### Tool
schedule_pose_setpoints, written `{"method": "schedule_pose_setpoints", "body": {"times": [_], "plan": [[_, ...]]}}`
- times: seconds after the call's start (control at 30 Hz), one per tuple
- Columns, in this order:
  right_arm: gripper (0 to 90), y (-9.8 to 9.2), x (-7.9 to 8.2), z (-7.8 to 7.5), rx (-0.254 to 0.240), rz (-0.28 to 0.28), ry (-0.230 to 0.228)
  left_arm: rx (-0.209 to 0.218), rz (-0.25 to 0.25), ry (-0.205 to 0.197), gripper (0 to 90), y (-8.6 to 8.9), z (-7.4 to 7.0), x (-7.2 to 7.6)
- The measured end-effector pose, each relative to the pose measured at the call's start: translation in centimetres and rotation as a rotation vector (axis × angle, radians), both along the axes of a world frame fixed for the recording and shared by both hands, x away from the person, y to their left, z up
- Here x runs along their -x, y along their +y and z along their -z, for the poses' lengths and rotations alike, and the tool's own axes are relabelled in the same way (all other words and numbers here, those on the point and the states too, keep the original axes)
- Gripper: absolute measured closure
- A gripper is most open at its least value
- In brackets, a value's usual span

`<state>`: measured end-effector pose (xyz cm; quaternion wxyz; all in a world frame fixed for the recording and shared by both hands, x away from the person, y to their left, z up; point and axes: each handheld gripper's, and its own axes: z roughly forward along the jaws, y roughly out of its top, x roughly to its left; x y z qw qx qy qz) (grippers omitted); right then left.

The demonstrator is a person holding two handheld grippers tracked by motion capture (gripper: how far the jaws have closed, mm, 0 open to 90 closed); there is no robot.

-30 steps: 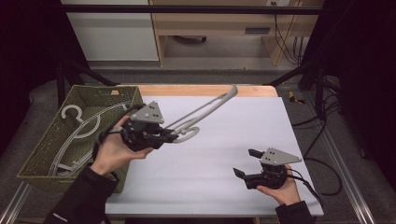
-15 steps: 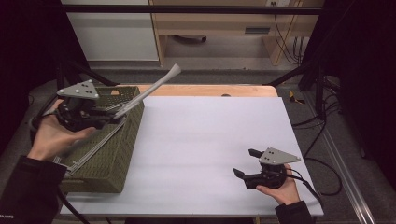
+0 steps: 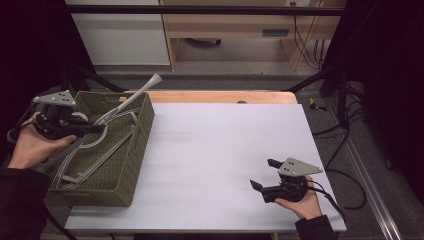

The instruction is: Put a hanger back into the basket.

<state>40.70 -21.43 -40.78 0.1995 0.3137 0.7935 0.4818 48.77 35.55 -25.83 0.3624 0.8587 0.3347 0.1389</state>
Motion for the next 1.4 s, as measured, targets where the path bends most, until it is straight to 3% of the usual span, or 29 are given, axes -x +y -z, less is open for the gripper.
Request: {"method": "schedule_pose_setpoints", "body": {"times": [0.23,0.67,0.77,0.93,1.4], "plan": [[10.7,0.0,0.0,0.0,0.005,0.001,0.002,0.004,-0.039,0.035,82.3,1.8,1.7,-0.4],[10.7,-0.1,-0.1,0.1,0.006,0.007,0.004,-0.027,-0.105,0.083,82.3,4.4,4.5,-0.5],[10.7,-0.1,-0.1,0.2,0.008,0.007,0.004,-0.006,-0.115,0.096,82.4,4.9,5.1,-0.5],[10.7,-0.1,-0.1,0.2,0.009,0.008,0.005,-0.02,-0.111,0.107,82.4,4.5,5.8,-0.7],[10.8,-0.1,-0.1,0.3,0.009,0.006,0.01,0.017,-0.138,0.158,82.4,3.5,9.3,-1.7]]}}
